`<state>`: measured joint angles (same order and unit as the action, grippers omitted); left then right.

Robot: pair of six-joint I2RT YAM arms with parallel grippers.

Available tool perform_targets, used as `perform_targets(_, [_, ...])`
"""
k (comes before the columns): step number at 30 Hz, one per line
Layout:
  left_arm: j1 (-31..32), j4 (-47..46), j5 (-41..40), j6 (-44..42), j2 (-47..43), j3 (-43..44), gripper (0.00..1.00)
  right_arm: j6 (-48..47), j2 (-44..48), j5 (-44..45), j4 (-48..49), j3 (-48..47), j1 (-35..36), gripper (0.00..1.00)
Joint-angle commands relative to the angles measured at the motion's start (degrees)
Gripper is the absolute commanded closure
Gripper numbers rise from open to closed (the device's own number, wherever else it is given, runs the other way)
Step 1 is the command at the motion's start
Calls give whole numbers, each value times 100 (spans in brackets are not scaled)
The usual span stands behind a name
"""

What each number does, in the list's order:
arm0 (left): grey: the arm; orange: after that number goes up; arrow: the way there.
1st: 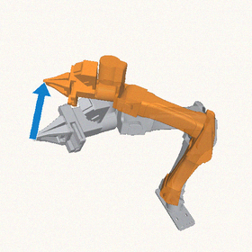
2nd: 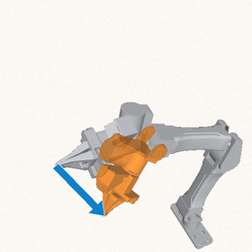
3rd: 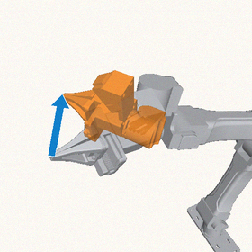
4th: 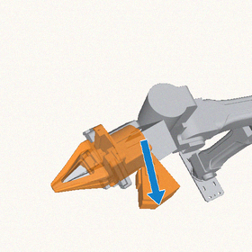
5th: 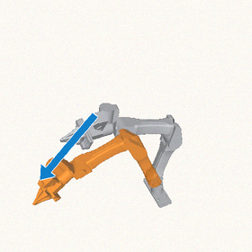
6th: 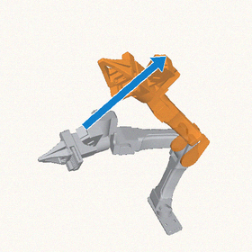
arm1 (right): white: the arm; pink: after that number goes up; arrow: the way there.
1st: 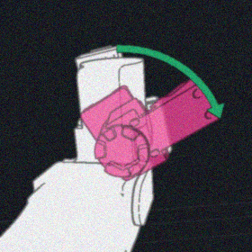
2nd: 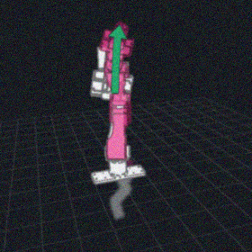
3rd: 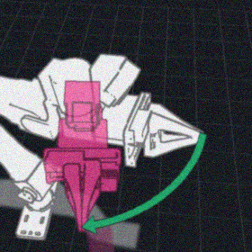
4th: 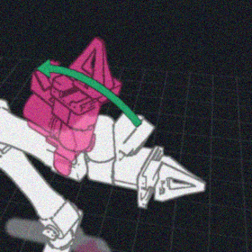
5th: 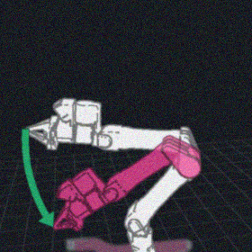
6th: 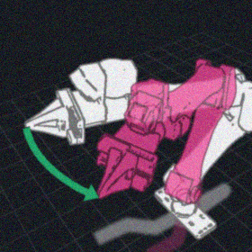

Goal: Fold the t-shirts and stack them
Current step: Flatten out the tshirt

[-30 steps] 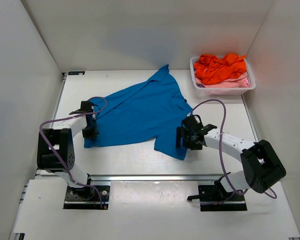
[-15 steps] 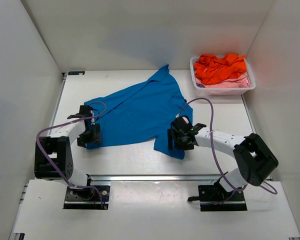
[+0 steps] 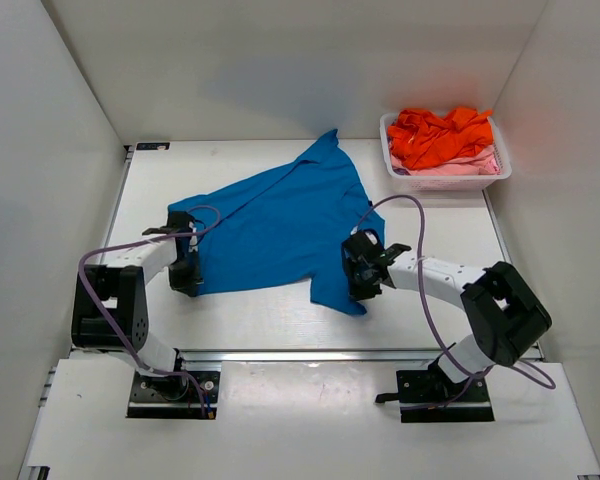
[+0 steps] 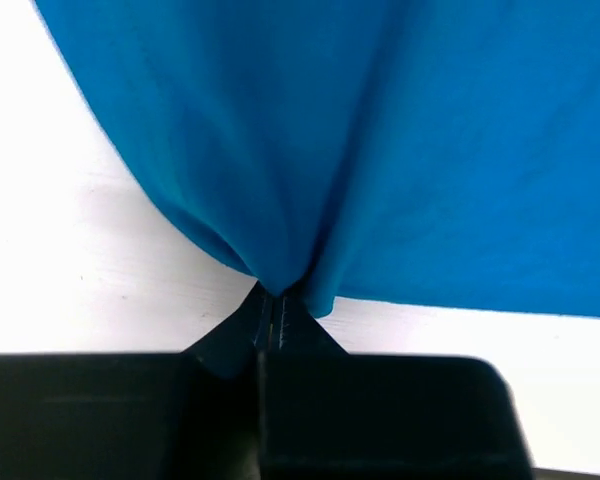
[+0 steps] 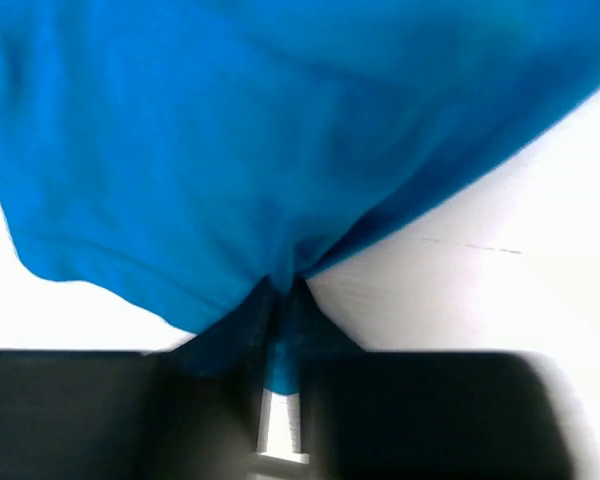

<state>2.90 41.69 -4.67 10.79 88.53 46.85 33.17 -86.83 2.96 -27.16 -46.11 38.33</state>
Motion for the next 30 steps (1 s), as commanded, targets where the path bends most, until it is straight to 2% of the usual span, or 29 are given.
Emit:
perform_targets(1, [35,-152,-166,-41,51,69,100,-65,-115,-130,-149,181,-106,100])
perform_targets(4, [9,-4,-245,55,-248,517,100,-319,-19,195,-595,-291,-132,100])
perform_targets(8, [88,303,-298,301,-766,1780,100,-837,613,389,-1106,-1065,-334,100])
perform_targets(11, [54,445,-97,538,-1039,2825,100,-1101,1272,950,-1529,-2241,-431,100])
perform_targets(16, [-139,524,308,925,-1347,4356,100,-1549,2431,952,-1101,-3148,-1019,100])
perform_targets(20, [-149,559,344,1092,-1724,5044,100,-2120,3039,1154,-695,-3745,-1011,100])
perform_targets(22, [-114,646,291,1092,-1822,5464,100,-2227,2988,918,-896,-4369,-1387,100])
perform_targets(25, [150,726,-69,1031,-1997,5738,100,-2271,2847,75,-1222,-5381,-2168,100])
perform_targets(28, [115,656,-8,1005,-2094,5642,100,-2175,2689,-1208,-1108,-5795,-3405,100])
perform_targets(29, [115,630,114,1013,-2051,5599,100,-2096,2523,-1819,-1125,-5935,-3959,100])
perform_targets(30, [54,656,193,1004,-2016,5529,100,-2060,2400,-2408,-1055,-6041,-4199,100])
